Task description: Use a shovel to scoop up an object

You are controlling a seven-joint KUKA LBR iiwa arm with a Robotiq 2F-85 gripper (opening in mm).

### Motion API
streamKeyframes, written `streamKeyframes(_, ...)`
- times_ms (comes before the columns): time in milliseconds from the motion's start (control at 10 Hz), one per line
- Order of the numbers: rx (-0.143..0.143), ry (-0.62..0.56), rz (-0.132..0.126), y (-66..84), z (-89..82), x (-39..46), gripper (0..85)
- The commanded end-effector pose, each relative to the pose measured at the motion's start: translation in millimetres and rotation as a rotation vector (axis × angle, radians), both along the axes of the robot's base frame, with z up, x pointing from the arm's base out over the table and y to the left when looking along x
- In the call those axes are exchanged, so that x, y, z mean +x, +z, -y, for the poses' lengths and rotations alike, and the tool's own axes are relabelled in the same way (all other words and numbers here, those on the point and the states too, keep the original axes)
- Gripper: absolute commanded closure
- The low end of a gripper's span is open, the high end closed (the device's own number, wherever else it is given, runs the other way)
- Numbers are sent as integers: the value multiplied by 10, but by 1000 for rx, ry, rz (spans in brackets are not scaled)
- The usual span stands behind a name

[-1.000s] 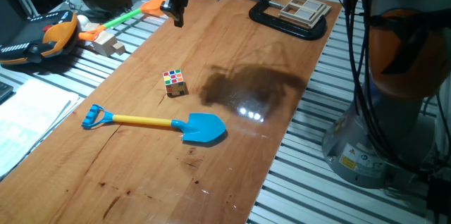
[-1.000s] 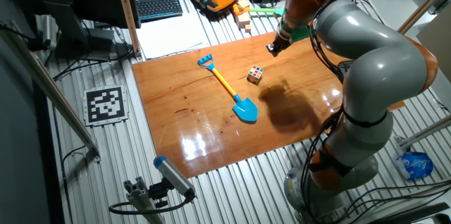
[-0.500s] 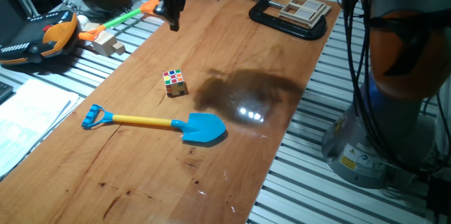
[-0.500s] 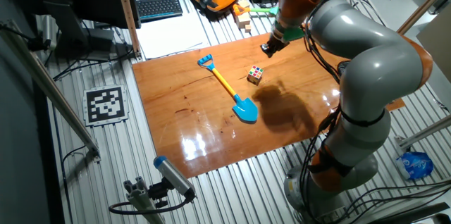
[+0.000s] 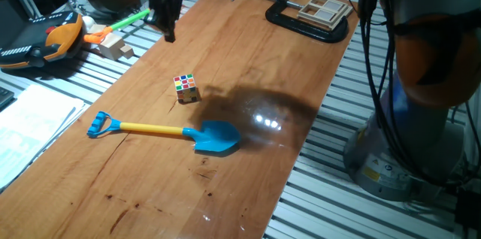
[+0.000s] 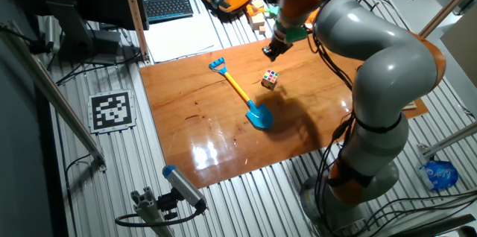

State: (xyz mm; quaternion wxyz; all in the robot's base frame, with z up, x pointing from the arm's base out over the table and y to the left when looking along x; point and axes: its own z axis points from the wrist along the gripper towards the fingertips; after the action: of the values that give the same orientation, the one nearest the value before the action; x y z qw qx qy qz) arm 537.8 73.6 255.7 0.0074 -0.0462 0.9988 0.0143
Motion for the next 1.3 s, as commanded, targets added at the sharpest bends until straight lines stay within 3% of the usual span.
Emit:
streamKeyframes(0, 0, 14, 3, 5, -392, -6, 850)
streamKeyframes(200, -20, 42, 28, 12, -685, 2, 850)
streamKeyframes(400, -20, 53, 26, -50, -823, -15, 850)
streamKeyframes(600, -7, 49, 20, -113, -879, -28, 850)
streamKeyframes(1000, -51, 53, 42, -92, -877, -72, 850)
streamKeyframes(1100, -51, 58, 38, -92, -877, -72, 850)
streamKeyframes(1200, -26, 79, 20, -92, -877, -72, 850)
